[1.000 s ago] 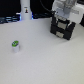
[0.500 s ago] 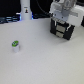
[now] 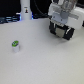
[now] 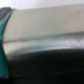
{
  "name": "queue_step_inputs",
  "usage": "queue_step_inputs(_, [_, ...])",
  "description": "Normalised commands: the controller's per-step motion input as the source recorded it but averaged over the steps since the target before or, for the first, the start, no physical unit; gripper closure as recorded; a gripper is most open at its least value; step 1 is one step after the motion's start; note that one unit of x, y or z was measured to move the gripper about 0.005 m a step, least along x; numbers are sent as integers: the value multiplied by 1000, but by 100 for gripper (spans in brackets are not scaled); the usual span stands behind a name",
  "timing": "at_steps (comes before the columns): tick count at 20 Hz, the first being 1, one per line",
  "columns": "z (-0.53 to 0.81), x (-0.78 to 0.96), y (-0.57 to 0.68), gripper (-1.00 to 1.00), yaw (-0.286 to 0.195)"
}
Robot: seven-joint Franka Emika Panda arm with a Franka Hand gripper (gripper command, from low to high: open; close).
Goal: Open the kcup holder, insert the kcup into the holder, and close the kcup holder
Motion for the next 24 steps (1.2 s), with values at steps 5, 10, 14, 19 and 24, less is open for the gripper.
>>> queue_step_inputs(5, [252, 946, -309, 100, -86])
queue_step_inputs(10, [254, 946, -326, 100, -83])
queue_step_inputs(14, [265, 948, -320, 100, -83])
queue_step_inputs(19, [265, 948, -323, 100, -81])
queue_step_inputs(24, [267, 946, -323, 100, -83])
